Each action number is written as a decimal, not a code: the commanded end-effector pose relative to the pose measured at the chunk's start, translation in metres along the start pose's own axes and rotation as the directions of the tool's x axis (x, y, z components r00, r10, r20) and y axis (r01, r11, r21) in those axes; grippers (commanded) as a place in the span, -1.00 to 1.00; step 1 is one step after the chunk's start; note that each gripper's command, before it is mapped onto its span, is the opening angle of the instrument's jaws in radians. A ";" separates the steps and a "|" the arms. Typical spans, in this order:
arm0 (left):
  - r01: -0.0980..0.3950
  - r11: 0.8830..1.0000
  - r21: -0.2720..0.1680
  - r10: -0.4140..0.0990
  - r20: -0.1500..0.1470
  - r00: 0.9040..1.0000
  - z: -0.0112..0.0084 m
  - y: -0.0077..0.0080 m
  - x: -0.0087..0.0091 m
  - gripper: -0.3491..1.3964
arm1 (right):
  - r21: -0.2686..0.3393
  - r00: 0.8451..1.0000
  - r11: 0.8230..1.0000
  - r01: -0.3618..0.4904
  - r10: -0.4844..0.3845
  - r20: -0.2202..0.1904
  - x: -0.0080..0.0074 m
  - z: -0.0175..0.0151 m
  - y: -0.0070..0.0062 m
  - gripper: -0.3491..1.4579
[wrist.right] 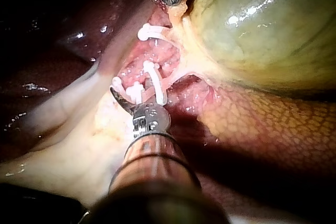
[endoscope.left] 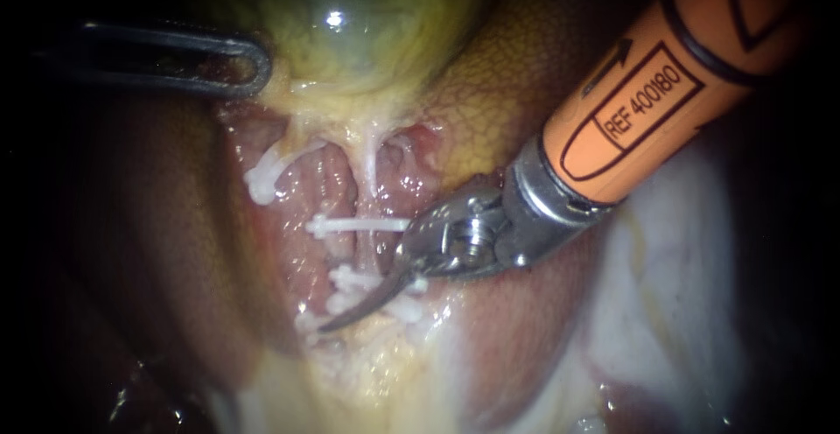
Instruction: Go to the cutting position right tube
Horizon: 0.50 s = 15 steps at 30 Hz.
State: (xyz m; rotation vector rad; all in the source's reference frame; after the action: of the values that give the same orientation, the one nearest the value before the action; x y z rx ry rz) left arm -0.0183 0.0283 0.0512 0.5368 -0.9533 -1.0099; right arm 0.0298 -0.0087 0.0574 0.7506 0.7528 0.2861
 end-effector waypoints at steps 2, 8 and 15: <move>0.000 1.000 0.001 0.000 0.000 1.000 0.0000 0.0000 0.0000 -1.00 | 0.002 1.000 1.000 0.001 -0.001 -0.009 0.0000 -0.0001 0.0000 0.54; 0.000 1.000 0.001 0.000 0.000 1.000 -0.0001 0.0000 -0.0001 -1.00 | -0.004 0.997 1.000 -0.002 0.002 -0.080 0.0001 -0.0007 0.0006 0.56; 0.000 1.000 0.005 0.000 -0.003 1.000 -0.0004 0.0000 -0.0001 -1.00 | 0.005 0.971 1.000 -0.010 0.011 -0.239 -0.0007 -0.0021 0.0027 0.56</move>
State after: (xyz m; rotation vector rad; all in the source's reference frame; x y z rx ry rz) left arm -0.0179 0.0284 0.0510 0.5422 -0.9536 -1.0074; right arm 0.0276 -0.0059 0.0588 0.7302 1.0036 0.3975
